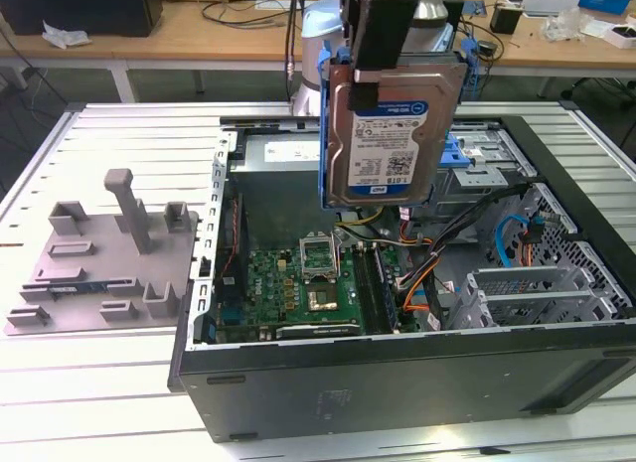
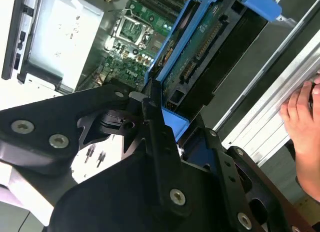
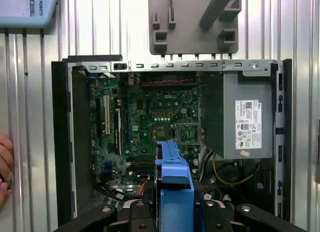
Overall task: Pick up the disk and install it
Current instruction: 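Pick up the disk, then insert the disk into the insertion slot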
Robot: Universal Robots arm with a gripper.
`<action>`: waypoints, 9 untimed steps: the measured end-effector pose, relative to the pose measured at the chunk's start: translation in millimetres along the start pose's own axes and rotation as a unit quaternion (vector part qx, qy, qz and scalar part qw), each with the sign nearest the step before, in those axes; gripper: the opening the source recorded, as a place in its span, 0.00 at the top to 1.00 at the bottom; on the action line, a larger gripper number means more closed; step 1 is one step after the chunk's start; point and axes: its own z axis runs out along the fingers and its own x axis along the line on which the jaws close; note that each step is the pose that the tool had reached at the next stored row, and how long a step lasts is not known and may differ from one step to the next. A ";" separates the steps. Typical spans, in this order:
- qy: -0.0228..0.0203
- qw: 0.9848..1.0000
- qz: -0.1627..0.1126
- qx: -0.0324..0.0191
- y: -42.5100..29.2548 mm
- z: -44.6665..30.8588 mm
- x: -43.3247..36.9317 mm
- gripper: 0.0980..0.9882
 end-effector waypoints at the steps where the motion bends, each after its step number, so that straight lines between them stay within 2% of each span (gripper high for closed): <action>1: -0.001 1.000 0.000 0.000 -5.4 0.0 4.0 0.70; 2: -0.001 1.000 0.001 0.000 -9.8 0.0 8.1 0.70; 9: -0.001 1.000 0.001 0.000 -10.5 0.0 8.2 0.70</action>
